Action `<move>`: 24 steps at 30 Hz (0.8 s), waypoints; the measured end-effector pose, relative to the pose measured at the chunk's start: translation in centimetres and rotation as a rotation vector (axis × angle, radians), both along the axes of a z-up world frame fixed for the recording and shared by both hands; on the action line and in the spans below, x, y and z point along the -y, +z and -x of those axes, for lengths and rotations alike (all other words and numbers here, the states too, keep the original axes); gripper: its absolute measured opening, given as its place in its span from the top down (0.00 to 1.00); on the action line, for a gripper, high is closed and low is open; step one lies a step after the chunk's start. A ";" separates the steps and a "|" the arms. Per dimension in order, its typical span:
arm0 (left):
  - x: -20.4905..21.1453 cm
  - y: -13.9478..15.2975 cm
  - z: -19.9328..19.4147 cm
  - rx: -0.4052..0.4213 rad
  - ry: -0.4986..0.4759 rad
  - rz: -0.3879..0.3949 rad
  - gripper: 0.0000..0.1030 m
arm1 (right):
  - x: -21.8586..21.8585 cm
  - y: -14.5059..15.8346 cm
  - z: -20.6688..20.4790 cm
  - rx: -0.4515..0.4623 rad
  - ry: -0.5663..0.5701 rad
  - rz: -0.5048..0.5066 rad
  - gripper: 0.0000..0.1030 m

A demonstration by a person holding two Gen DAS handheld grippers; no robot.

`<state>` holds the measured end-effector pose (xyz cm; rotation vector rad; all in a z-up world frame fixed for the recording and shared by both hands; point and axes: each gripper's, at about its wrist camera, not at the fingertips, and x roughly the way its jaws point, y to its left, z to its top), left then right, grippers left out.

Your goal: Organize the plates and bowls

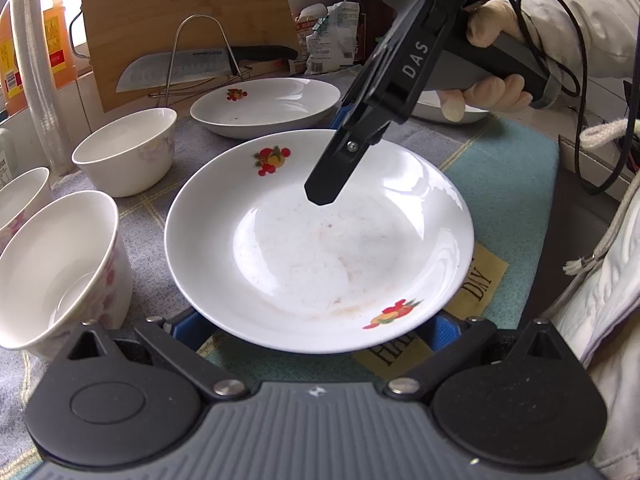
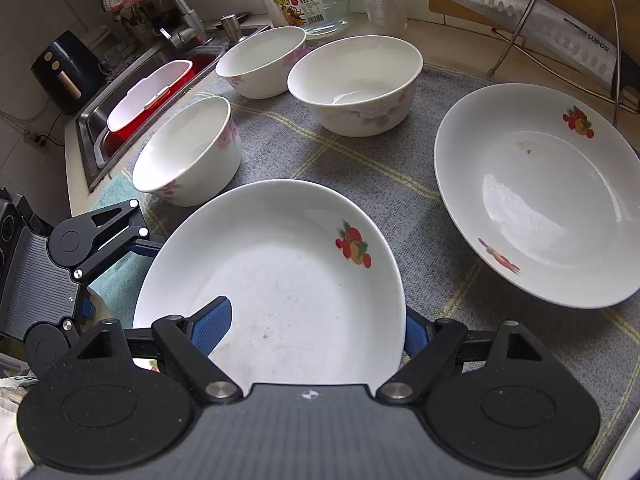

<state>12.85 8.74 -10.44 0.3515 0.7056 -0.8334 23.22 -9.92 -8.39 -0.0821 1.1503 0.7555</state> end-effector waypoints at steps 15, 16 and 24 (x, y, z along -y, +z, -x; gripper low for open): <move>1.6 1.3 -0.1 -0.006 -0.012 -0.007 0.01 | 1.9 0.8 0.6 0.015 -0.024 -0.027 0.13; 1.8 1.4 -0.1 -0.005 -0.014 -0.007 0.01 | 2.1 0.9 0.6 0.018 -0.024 -0.028 0.13; 3.3 2.0 -0.5 -0.006 -0.026 -0.009 0.01 | 3.8 1.6 0.9 0.038 -0.041 -0.039 0.13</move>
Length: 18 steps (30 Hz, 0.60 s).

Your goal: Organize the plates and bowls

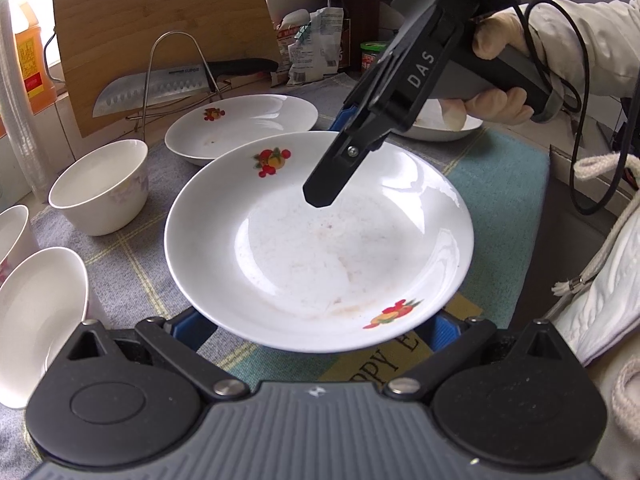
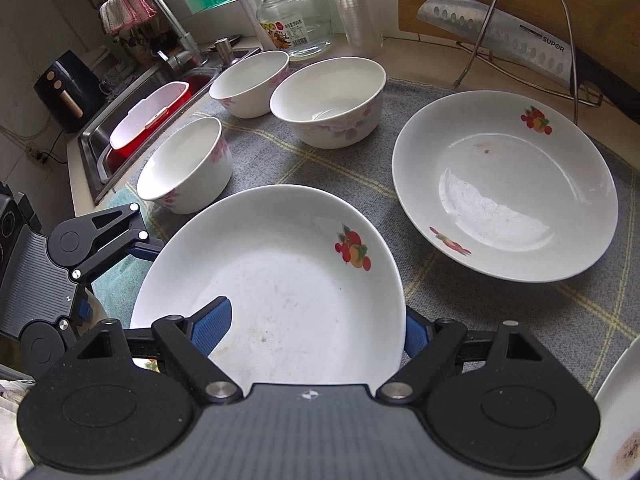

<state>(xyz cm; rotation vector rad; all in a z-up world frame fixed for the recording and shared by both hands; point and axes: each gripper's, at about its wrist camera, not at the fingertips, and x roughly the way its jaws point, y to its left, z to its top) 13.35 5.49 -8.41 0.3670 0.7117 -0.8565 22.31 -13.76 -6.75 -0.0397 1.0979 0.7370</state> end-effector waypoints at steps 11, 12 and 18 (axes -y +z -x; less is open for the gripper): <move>2.8 0.5 -0.6 -0.004 -0.029 0.004 0.01 | 3.3 0.8 0.6 0.021 -0.036 -0.004 0.13; 3.1 0.6 -0.6 -0.006 -0.033 0.004 0.01 | 3.6 0.9 0.6 0.022 -0.039 -0.005 0.13; 4.7 1.2 -0.9 -0.007 -0.052 0.007 0.01 | 5.5 1.4 0.8 0.038 -0.067 -0.010 0.13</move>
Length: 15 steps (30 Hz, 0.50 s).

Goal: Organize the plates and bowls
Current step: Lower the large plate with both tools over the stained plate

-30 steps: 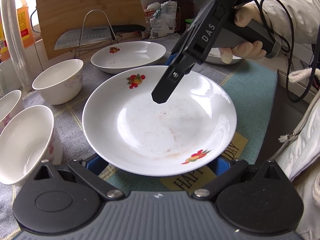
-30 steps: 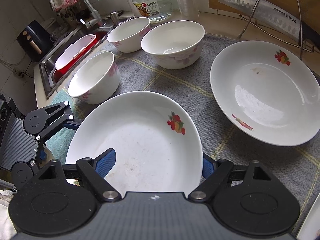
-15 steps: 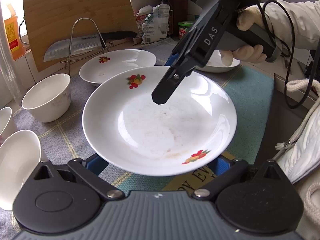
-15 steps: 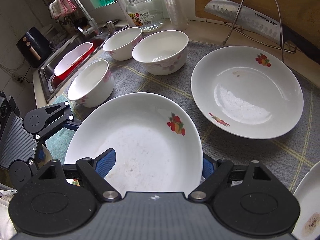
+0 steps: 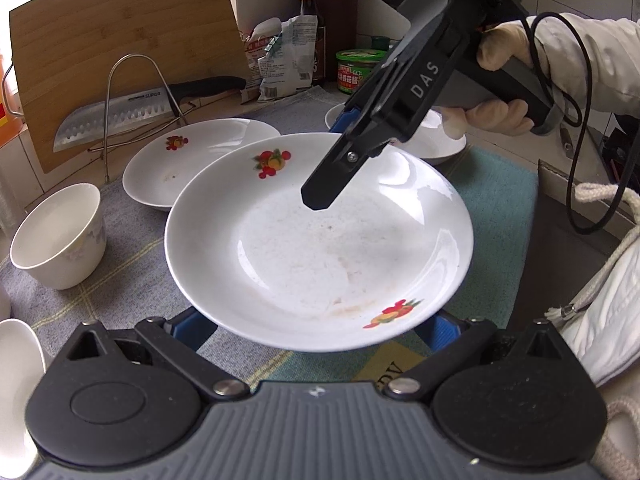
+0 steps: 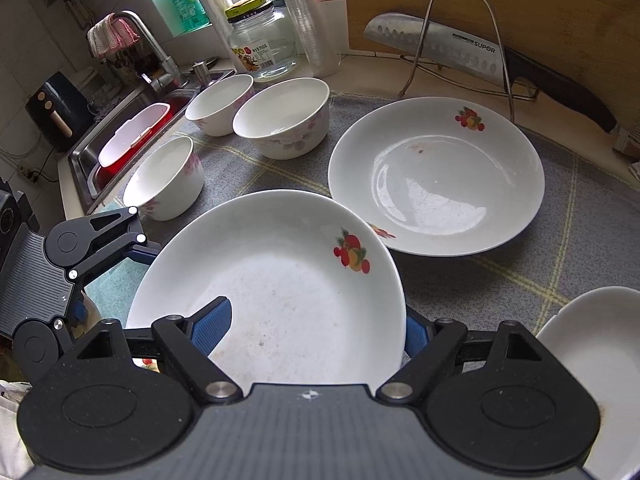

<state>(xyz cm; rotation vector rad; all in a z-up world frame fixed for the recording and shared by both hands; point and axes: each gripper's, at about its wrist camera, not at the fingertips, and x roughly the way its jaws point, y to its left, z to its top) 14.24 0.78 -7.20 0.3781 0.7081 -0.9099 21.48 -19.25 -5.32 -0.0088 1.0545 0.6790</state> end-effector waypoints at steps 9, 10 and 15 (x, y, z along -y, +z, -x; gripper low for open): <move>2.9 0.6 -1.5 0.014 -0.059 -0.011 0.01 | 3.3 0.7 0.3 0.024 -0.060 -0.005 0.13; 3.2 0.6 -1.7 0.016 -0.066 -0.011 0.01 | 3.9 0.8 0.4 0.028 -0.070 -0.005 0.13; 5.2 0.9 -2.5 0.026 -0.111 -0.010 0.01 | 6.3 1.2 0.8 0.045 -0.118 -0.008 0.13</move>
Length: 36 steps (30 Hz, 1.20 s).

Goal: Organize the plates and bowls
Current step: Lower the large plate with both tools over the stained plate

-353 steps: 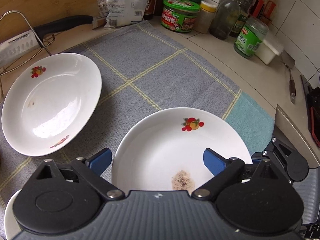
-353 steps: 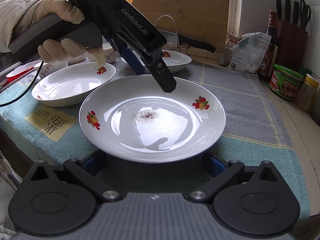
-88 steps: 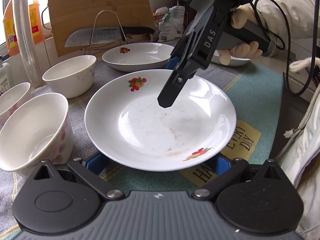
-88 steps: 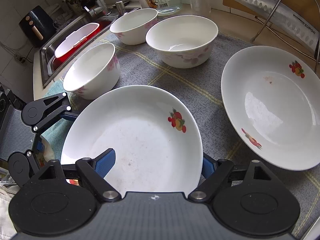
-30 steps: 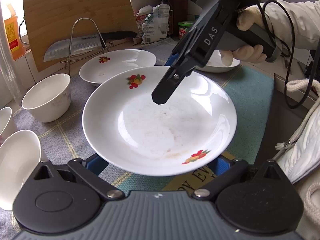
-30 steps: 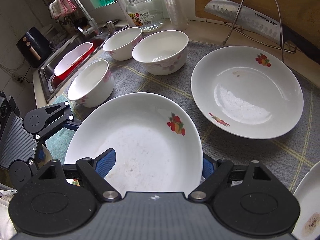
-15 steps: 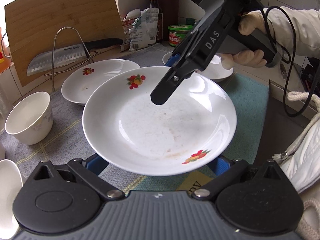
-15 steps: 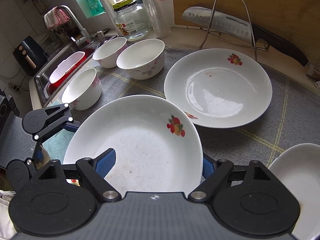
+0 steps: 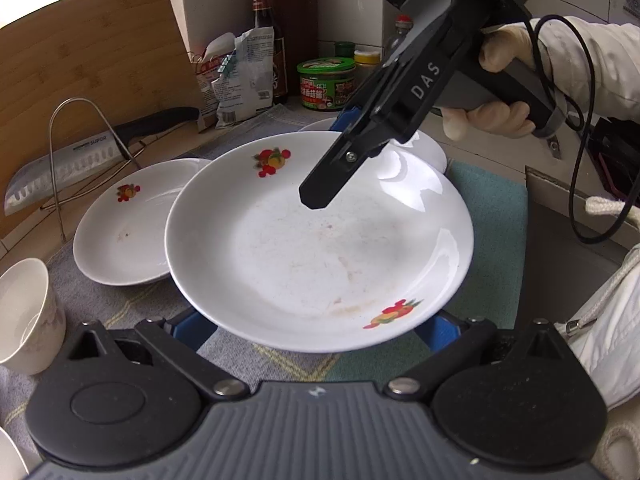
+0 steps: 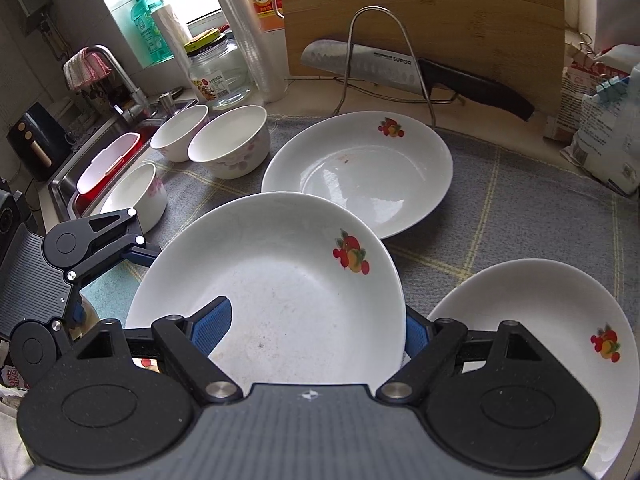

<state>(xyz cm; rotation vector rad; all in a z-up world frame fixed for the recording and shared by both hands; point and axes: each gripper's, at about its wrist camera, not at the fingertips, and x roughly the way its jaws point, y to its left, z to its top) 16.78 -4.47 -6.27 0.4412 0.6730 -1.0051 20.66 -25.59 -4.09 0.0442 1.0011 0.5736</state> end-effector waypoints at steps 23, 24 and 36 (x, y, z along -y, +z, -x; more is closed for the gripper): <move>10.7 -1.7 -2.0 -0.014 -0.143 -0.002 0.01 | 10.9 -0.3 0.8 0.021 -0.185 0.018 0.13; 11.1 -1.8 -2.1 -0.013 -0.146 -0.003 0.01 | 11.2 -0.4 0.8 0.020 -0.188 0.019 0.13; 13.7 -2.8 -2.8 -0.033 -0.146 -0.025 0.01 | 13.8 -1.5 -0.4 0.002 -0.201 0.010 0.13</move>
